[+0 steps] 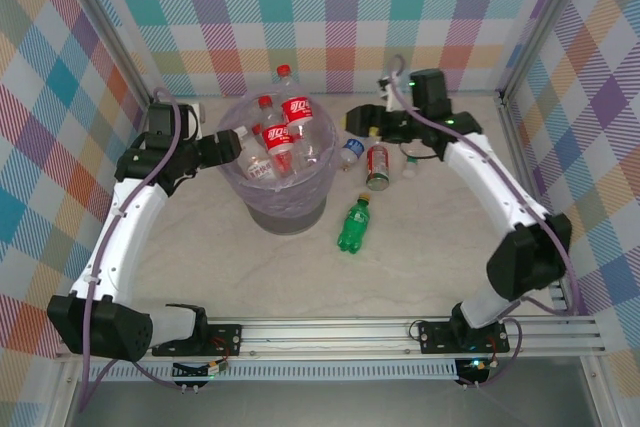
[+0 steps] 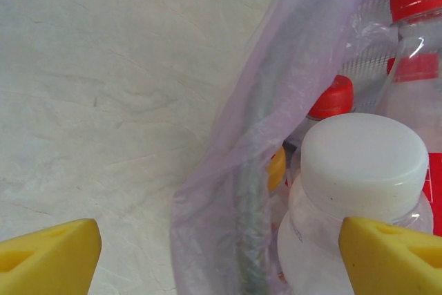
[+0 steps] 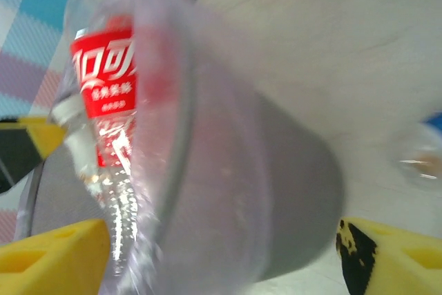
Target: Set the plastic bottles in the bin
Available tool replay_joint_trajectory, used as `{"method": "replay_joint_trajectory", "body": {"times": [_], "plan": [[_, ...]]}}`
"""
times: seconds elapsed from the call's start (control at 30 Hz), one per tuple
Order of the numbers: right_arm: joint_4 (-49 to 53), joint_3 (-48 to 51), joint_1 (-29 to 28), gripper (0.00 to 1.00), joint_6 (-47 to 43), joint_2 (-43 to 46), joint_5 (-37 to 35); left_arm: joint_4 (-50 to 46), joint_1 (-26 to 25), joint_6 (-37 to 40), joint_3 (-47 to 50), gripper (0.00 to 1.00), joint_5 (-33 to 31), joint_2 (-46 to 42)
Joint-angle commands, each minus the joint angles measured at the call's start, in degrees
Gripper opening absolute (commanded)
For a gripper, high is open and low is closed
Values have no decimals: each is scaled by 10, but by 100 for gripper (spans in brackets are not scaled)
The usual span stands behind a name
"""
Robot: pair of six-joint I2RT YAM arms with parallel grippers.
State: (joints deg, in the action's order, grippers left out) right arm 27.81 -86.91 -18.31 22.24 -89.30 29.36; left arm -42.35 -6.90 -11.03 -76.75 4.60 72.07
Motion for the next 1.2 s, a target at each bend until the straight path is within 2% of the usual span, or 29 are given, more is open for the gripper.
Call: {"method": "replay_joint_trajectory", "body": {"times": [0.0, 0.13, 0.27, 0.5, 0.67, 0.83, 1.0, 1.17], "plan": [[60, 27, 42, 89, -29, 36, -83, 9, 7, 8, -3, 88, 31, 9], [92, 28, 76, 91, -42, 18, -171, 10, 10, 9, 1, 86, 30, 12], [122, -12, 85, 92, -61, -51, -273, 11, 10, 9, 2, 87, 35, 12], [127, -89, 95, 93, -52, -198, -338, -8, 12, 16, -27, 90, 17, -5], [138, -167, 99, 93, -33, -310, -358, -32, 12, 31, -64, 100, -52, -39], [150, -211, 101, 91, -19, -385, -365, -56, 11, 35, -90, 100, -73, -70], [138, -198, 106, 79, -18, -394, -346, -68, 11, 9, -120, 99, -33, -87], [101, -119, 124, 66, -28, -329, -324, -17, 9, -72, -129, 96, 87, -85]]}}
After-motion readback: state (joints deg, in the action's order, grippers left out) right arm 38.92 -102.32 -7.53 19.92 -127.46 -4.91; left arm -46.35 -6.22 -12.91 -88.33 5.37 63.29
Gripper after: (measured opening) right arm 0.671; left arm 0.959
